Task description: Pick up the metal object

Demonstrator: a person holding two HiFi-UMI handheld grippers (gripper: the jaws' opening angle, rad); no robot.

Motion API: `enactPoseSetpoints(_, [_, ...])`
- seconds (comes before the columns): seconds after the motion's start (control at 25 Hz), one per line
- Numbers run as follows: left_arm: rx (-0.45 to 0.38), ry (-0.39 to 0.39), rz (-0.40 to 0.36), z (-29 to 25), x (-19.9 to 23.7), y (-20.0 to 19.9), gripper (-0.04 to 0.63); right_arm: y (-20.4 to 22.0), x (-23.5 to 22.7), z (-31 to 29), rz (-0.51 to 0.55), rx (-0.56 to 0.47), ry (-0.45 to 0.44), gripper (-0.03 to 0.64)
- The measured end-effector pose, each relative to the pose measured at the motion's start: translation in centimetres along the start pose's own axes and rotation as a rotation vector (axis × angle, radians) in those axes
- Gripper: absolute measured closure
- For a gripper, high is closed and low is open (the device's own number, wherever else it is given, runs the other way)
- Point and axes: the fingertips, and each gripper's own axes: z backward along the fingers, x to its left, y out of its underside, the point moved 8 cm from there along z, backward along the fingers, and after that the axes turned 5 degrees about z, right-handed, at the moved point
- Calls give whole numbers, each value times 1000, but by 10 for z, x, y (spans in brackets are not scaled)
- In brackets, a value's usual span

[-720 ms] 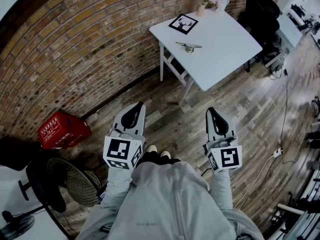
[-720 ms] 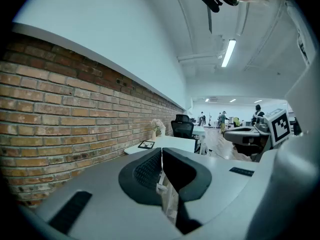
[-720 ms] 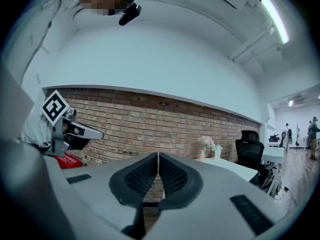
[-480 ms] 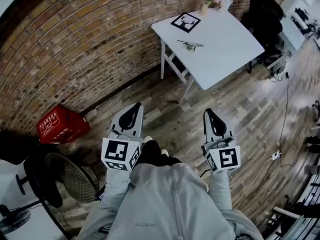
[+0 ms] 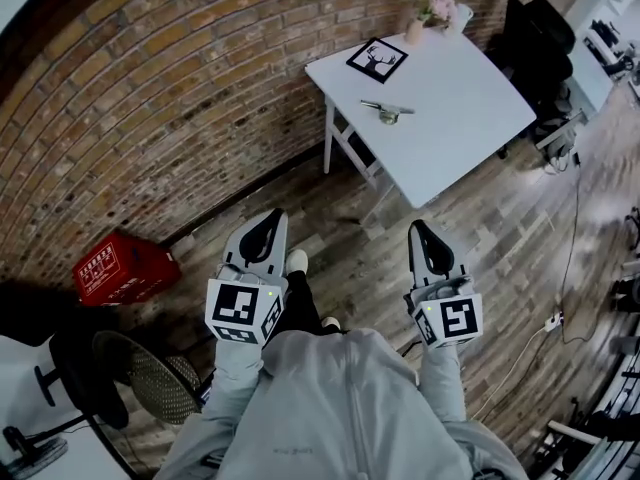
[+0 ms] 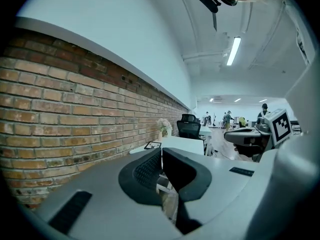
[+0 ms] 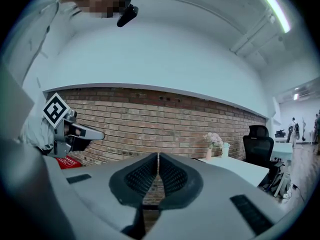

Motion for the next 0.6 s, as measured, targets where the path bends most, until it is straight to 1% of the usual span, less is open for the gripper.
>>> enactPoseSetpoints(0.28, [8, 37, -18, -71, 59, -34, 565, -16, -20, -84, -14, -1, 45, 591])
enactPoseSetpoints(0.44, [18, 76, -30, -107, 95, -50, 565, -23, -24, -127, -23, 1, 87, 591])
enactPoseSetpoints(0.6, [26, 119, -48, -138, 123, -62, 565, -25, -25, -158, -33, 12, 138, 591])
